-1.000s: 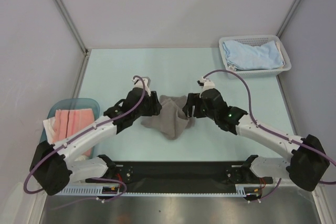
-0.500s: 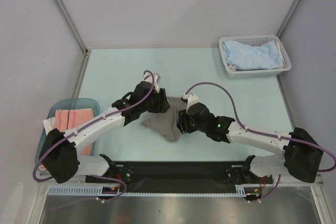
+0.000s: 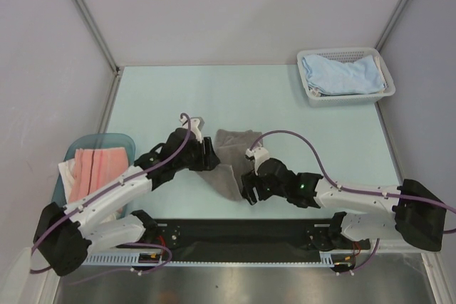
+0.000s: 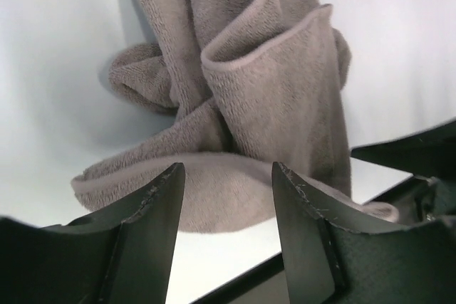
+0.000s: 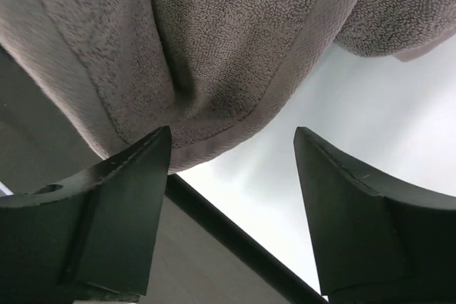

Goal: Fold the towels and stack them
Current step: Flatten out the crumpled towel

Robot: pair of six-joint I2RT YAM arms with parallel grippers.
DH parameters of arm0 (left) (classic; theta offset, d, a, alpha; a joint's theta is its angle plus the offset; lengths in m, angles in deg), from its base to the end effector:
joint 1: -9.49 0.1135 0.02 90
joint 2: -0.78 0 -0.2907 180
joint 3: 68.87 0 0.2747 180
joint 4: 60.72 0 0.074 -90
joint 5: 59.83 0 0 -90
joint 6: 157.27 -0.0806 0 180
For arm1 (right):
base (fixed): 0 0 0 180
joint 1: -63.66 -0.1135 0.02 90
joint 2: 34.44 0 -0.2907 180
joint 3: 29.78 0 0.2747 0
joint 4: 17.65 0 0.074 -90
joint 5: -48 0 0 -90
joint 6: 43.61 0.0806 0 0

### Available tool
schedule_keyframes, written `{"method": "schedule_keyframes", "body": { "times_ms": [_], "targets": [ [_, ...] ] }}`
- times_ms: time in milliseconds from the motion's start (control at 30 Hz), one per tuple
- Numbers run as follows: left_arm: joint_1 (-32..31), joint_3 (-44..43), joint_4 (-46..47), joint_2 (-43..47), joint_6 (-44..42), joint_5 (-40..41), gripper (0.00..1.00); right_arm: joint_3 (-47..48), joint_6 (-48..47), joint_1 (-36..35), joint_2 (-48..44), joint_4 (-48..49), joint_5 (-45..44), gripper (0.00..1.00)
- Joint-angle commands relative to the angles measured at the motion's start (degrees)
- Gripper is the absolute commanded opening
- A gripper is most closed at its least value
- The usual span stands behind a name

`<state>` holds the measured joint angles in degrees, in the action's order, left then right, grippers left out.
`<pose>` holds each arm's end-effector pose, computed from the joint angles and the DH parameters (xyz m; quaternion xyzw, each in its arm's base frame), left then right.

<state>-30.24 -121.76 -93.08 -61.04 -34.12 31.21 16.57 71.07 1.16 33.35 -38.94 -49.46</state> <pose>0.2088 -0.1716 0.2251 0.0485 0.9097 -0.2383 0.3367 0.1380 0.2425 0.1778 -0.2716 0.8733 0.2327 0.3309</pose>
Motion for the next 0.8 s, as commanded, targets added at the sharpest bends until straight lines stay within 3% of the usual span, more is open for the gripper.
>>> {"method": "schedule_keyframes", "body": {
  "times_ms": [0,200,467,600,700,767],
  "targets": [
    [0.1,1.2,-1.8,5.5,1.7,-3.1,0.57,1.2,-1.9,-0.5,-0.3,1.1,-0.7,0.75],
    [-0.1,4.0,-4.9,9.9,3.4,-6.0,0.58,6.1,-3.2,1.3,0.3,-2.4,-6.1,0.8],
    [-0.7,2.7,-4.3,13.4,7.7,-8.2,0.6,12.0,-1.1,11.4,4.0,-0.7,-4.6,0.74],
    [-2.3,1.5,-0.7,9.6,11.5,-6.2,0.6,14.0,-0.1,16.2,8.5,1.1,0.2,0.66],
    [-5.2,-1.3,0.5,5.6,13.8,-1.2,0.61,16.2,0.8,16.5,11.5,0.9,-0.3,0.52],
    [-7.0,-2.4,1.5,3.7,14.8,2.3,0.61,16.0,1.2,16.6,11.7,0.9,-1.3,0.5]
  ]
}}
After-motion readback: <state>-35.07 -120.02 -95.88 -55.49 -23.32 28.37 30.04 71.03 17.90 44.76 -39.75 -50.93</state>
